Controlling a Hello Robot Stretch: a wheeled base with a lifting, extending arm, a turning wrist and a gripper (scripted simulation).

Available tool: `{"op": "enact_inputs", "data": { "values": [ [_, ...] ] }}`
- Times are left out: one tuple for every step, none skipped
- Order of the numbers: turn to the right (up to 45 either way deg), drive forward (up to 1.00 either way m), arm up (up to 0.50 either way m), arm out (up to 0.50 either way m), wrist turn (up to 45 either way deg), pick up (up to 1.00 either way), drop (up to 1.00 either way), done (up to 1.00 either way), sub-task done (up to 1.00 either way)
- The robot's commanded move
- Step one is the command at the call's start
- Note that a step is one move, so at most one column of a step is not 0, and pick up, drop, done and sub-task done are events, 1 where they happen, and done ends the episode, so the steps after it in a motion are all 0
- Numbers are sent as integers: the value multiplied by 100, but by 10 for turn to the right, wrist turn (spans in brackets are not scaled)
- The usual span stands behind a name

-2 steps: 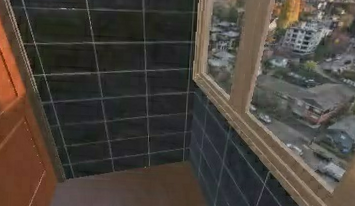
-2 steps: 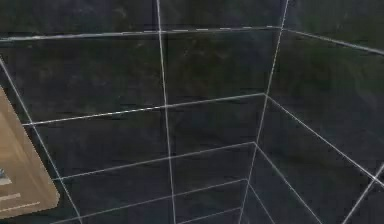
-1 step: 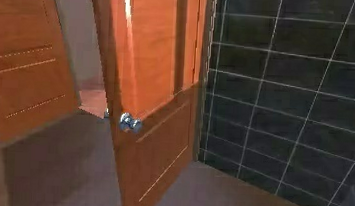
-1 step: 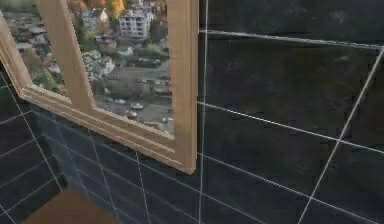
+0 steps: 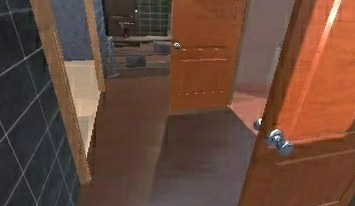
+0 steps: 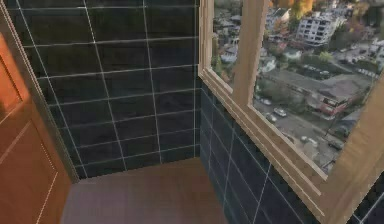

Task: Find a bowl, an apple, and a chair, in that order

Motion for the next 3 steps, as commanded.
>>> {"op": "enact_inputs", "data": {
  "values": [
    [-90, 0, 0, 0, 0, 0, 0, 0, 0],
    [0, 100, 0, 0, 0, 0, 0, 0, 0],
    [0, 100, 0, 0, 0, 0, 0, 0, 0]
  ]
}}
